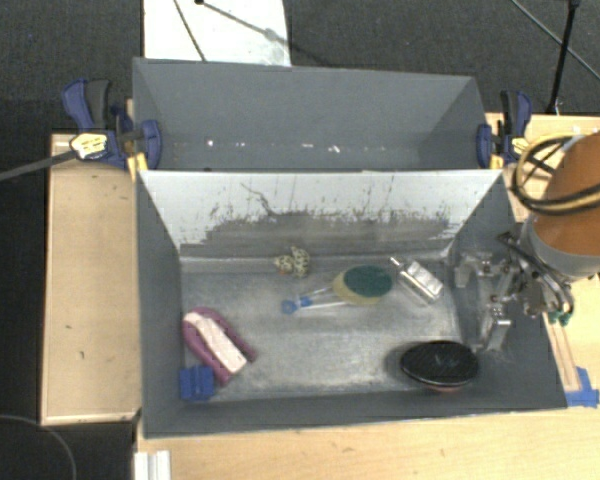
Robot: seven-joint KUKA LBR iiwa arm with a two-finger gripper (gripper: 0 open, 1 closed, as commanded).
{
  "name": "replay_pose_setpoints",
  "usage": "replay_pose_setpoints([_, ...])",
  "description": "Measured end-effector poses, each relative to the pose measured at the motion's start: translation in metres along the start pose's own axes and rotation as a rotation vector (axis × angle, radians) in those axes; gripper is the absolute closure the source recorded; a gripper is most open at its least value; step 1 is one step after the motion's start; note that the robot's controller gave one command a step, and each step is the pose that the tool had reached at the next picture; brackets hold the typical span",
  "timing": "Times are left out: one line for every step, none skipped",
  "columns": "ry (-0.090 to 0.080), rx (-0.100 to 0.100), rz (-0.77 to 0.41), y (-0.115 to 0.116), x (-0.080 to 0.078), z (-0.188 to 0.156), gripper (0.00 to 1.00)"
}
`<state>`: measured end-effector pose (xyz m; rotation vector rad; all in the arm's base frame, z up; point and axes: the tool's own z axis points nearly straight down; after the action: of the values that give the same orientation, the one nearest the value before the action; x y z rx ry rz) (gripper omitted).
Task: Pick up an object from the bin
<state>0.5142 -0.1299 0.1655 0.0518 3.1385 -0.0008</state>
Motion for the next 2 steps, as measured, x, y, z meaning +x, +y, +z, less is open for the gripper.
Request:
replay_pose_setpoints([-0.001,0.0,-0.163,0.0325,0.0308,0.0929,0.0])
replay_pose_setpoints([-0.006,0.002,-0.167,0.0316,0.0284,0.0888,1.0])
